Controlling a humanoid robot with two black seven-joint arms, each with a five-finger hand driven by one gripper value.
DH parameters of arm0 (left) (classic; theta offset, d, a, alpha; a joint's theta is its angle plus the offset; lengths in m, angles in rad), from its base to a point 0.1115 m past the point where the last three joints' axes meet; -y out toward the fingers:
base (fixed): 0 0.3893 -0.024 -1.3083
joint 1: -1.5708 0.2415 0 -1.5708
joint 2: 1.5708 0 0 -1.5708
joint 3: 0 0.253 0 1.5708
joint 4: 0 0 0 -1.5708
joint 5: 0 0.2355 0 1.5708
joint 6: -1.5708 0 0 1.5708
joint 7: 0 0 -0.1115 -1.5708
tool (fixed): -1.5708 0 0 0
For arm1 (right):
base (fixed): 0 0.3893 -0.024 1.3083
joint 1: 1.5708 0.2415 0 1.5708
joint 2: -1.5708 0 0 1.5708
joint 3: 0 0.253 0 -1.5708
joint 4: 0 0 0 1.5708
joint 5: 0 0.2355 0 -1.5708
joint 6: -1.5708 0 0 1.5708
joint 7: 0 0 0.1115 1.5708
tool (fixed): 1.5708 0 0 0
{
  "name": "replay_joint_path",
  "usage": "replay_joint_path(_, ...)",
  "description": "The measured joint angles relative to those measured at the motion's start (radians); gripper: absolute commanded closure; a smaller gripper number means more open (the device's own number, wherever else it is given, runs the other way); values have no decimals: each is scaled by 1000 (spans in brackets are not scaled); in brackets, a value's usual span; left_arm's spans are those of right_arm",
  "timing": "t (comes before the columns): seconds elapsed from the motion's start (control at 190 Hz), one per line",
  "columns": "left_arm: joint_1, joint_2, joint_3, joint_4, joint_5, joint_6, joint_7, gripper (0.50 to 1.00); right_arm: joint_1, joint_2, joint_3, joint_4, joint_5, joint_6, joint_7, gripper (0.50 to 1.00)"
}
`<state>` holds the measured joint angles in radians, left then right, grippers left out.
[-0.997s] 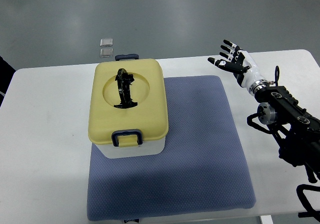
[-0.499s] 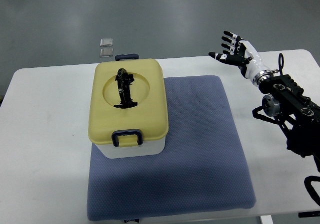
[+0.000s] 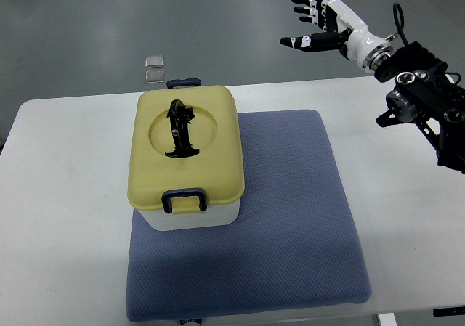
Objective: Open white storage box with right hand
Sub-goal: 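Raise the right hand and swing it over the box lid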
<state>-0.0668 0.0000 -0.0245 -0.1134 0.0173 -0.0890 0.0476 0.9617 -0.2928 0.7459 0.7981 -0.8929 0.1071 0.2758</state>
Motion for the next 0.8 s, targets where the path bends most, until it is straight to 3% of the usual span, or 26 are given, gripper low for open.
replay_joint_path(0.247,0,0,0,0,0,0,0,500,187,-4,-178,1,-19,48,77,583)
replay_joint_path(0.651,0,0,0,0,0,0,0,500,435,53,-458,27,-239,113,310,583)
replay_joint_path(0.798,0,0,0,0,0,0,0,500,463,98,-496,40,-356,114,334,583)
